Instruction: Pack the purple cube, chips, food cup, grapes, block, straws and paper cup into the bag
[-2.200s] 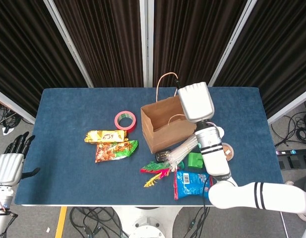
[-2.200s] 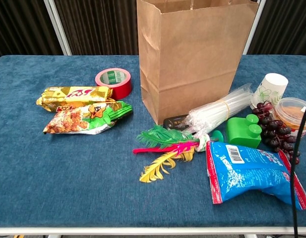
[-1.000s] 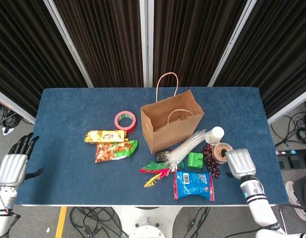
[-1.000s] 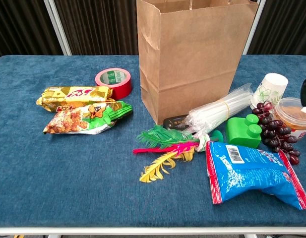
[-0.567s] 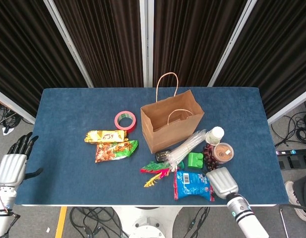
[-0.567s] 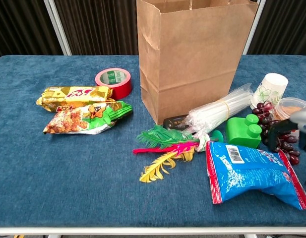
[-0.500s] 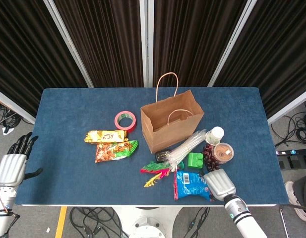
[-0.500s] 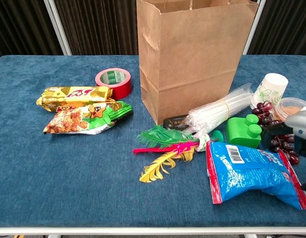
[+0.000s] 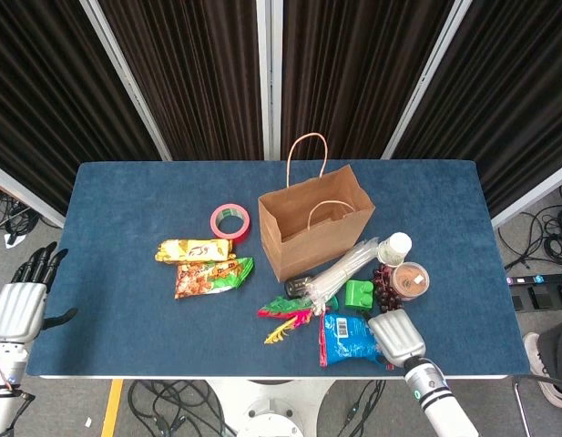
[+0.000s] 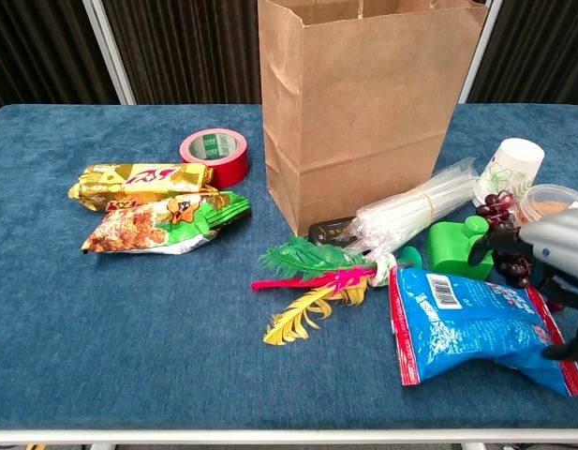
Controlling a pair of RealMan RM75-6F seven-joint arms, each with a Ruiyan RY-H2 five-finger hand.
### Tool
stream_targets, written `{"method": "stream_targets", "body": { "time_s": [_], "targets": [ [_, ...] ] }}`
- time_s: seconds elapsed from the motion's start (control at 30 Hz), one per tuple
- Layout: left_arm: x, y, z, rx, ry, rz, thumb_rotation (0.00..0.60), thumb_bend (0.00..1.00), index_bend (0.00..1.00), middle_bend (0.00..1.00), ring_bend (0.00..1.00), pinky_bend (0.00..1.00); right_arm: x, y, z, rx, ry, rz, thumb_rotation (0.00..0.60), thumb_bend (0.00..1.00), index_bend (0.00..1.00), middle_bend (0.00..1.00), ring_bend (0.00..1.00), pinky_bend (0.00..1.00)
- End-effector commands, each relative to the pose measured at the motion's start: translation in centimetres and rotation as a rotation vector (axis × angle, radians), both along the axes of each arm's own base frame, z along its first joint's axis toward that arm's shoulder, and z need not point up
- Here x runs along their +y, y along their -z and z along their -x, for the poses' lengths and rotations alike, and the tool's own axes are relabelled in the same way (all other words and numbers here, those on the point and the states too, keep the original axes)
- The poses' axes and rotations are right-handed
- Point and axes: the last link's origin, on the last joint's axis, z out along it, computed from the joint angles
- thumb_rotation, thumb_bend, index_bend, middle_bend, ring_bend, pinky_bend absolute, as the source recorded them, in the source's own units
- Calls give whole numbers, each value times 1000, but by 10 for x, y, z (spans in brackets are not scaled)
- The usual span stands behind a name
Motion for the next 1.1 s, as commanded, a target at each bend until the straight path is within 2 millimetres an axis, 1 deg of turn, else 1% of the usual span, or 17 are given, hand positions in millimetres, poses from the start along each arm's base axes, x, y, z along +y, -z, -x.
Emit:
{"method": "stream_targets", "body": {
  "time_s": [0.03, 0.13, 0.23, 0.3, 0.37, 0.5, 0.53, 0.6, 0.7, 0.77, 0.83, 0.9, 1.1],
  "targets": [
    [0, -1, 0, 0, -1, -1, 600, 73, 114, 87, 35, 195, 2, 8, -1, -26, 11, -26, 600, 0, 211, 855, 849, 773],
    [1, -3, 0, 1, 0, -5, 600, 72, 114, 87, 35, 195, 4, 7, -7, -50, 0, -19, 600, 0, 210, 847, 849, 773],
    [0, -4, 0, -3, 1, -8, 600, 73, 114, 87, 35, 195, 6, -1, -13, -69, -22, 14, 600, 0, 210, 829, 847, 773],
    [0, -5, 0, -5, 0, -8, 600, 73, 114, 87, 35, 195, 6, -8, -16, -76, -38, 43, 600, 0, 226, 792, 842, 773],
    [0, -4, 0, -6, 1, -7, 600, 73, 114, 88, 35, 196, 6, -15, -19, -93, -51, 73, 600, 0, 241, 729, 834, 773],
    [2, -3, -1, -7, 6, -3, 600, 74, 114, 87, 35, 195, 6, -17, -15, -81, -46, 76, 600, 0, 247, 461, 776, 773],
    [2, -3, -1, -7, 8, -2, 600, 74, 114, 87, 35, 196, 6, -16, -13, -74, -38, 66, 600, 0, 247, 418, 764, 773],
    [2, -3, -2, -5, 11, -2, 600, 73, 114, 87, 35, 196, 7, -13, -10, -64, -32, 53, 600, 0, 247, 302, 733, 779],
    [2, -4, -2, -3, 12, -4, 600, 72, 114, 88, 35, 196, 7, -8, -8, -63, -20, 34, 600, 0, 243, 195, 726, 785],
    [2, -4, -2, -3, 11, -7, 600, 73, 114, 88, 35, 196, 6, -4, -7, -73, -15, 27, 600, 0, 224, 146, 726, 785],
    [2, -5, -2, -3, 10, -8, 600, 74, 114, 87, 35, 196, 5, 0, -8, -79, -18, 20, 600, 0, 206, 121, 726, 785],
    [2, -5, -1, -3, 8, -8, 600, 73, 114, 87, 35, 196, 4, 4, -8, -85, -20, 15, 600, 0, 204, 117, 727, 785],
    [0, -5, 0, -5, 6, -8, 600, 73, 114, 87, 35, 196, 4, 17, -4, -65, -2, -4, 600, 0, 204, 141, 727, 785]
  ]
}}
